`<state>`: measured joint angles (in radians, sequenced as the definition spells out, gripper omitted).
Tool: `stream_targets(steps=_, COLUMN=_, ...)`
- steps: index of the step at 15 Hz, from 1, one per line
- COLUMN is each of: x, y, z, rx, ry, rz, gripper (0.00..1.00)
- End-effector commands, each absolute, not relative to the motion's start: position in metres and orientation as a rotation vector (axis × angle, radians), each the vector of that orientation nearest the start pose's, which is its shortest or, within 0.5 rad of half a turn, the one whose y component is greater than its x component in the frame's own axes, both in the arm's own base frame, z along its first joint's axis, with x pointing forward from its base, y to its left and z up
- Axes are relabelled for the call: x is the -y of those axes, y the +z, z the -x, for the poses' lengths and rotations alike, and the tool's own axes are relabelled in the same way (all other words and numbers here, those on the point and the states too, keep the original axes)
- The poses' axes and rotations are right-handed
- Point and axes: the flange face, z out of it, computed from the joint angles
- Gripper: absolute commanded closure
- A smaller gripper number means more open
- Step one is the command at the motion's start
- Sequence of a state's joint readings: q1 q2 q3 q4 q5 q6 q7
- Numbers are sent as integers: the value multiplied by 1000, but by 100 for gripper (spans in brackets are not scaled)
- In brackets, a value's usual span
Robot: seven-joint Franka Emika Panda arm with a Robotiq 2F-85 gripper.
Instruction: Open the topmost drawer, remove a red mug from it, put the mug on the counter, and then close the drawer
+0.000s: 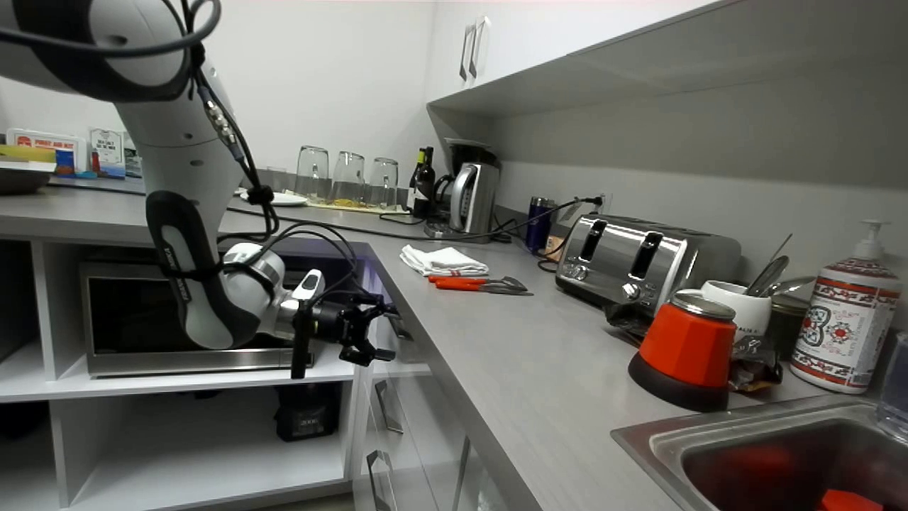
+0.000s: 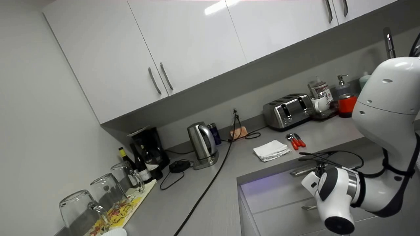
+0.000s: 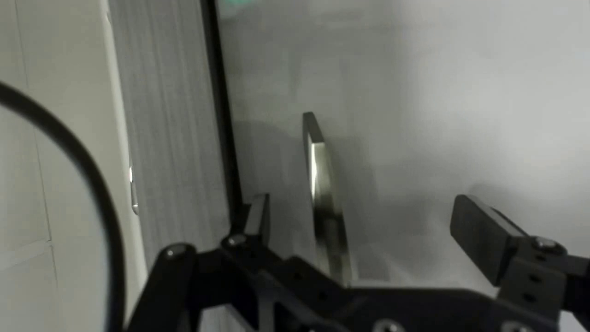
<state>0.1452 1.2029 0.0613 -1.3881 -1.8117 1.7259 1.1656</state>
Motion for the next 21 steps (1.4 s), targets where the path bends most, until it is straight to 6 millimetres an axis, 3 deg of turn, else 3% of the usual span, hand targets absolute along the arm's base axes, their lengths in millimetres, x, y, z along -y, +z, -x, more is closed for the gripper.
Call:
stream_targets(steps=1, x=-37, y=8, z=-687, rx=-212, ry=422, rz=-1624, gripper=26)
stream_targets(steps=11, x=-46, y=17, z=-694, rx=-139, ry=416, rz=-1626, gripper=98)
stream_targets(steps=16, x=-55, y=21, z=-687, rx=-116, ry=448, rz=-1578, gripper=97)
stream_targets(steps=21, x=-70, y=15, z=-661, rx=-173, ry=501, rz=-1542, gripper=97)
